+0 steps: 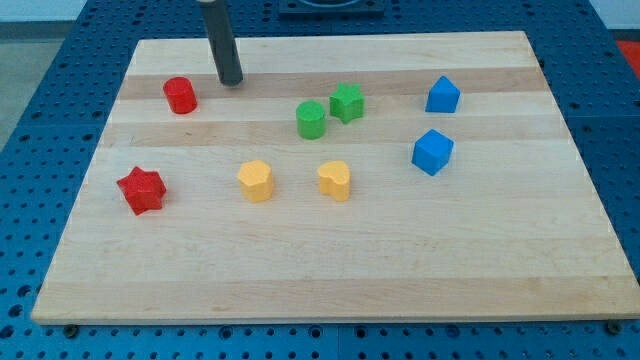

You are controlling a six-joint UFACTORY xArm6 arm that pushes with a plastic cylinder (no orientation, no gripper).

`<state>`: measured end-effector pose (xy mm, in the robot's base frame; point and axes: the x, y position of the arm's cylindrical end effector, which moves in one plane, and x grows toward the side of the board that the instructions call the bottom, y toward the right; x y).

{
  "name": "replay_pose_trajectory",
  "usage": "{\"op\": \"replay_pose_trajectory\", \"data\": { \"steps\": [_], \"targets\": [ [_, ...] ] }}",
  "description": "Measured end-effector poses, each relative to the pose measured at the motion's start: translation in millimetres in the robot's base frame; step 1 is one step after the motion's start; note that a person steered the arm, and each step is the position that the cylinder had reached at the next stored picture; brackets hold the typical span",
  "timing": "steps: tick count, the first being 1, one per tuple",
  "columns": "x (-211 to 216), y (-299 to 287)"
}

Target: Push the red circle top left to the green circle

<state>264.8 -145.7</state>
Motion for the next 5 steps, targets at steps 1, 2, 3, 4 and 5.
{"op": "replay_pose_trajectory", "data": {
  "steps": [1, 2, 3, 4, 5],
  "targets": [
    [-9.9, -49.5],
    [5.5, -124.9],
    [28.5, -141.8],
    [44.1, -130.1],
    [44.0, -67.9]
  ]
}}
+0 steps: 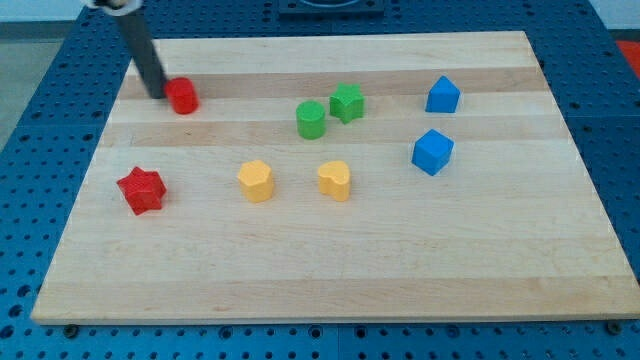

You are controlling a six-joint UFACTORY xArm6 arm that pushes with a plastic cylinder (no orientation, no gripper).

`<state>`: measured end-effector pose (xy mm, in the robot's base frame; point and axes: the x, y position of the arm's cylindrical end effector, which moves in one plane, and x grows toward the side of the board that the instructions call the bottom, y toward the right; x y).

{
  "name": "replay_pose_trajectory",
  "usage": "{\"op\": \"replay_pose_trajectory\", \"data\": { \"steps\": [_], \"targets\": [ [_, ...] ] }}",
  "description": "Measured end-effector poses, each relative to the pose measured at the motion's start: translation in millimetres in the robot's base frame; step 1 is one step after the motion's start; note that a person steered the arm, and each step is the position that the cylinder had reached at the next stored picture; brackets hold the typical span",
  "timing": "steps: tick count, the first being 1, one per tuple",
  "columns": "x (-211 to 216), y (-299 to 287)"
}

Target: Push the red circle top left to the green circle

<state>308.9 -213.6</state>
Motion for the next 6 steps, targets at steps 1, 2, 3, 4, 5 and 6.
{"op": "replay_pose_trajectory", "data": {
  "steps": [1, 2, 3, 4, 5, 6],
  "targets": [
    [-0.1, 70.3],
    [-0.2, 71.6],
    [-0.3, 8.5],
    [11.7, -12.6],
    [16.7, 27.9],
    [16.6, 80.0]
  ]
}}
